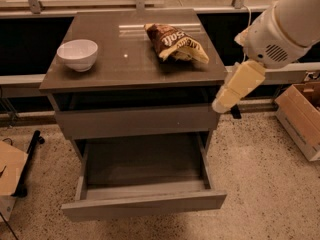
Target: Place brown chip bag into middle drawer
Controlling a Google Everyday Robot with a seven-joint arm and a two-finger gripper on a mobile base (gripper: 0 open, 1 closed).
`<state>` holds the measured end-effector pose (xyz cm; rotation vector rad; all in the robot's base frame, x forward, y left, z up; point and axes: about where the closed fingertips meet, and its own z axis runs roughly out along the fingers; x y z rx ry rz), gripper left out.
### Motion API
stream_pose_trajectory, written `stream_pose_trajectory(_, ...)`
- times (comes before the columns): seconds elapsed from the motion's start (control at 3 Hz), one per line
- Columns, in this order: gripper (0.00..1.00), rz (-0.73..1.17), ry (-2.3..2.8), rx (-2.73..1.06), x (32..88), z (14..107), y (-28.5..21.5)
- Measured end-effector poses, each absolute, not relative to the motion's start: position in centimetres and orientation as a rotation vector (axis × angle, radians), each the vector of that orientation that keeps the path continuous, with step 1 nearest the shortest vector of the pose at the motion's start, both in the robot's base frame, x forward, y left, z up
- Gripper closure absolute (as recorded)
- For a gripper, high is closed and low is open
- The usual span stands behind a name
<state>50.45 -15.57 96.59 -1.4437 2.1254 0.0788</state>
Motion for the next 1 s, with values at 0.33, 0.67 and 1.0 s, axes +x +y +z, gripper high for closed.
stream_pose_trajectory(0.33, 0.00, 0.153, 2.022, -1.304, 56.2, 96.1, -11.3)
stream_pose_trajectory(0.67, 0.00, 0.193, 1.969, -1.228, 60.2, 95.7, -9.3)
stream_pose_trajectory(1.0, 0.00, 0.237, 1.969, -1.149, 67.1, 93.6, -9.4)
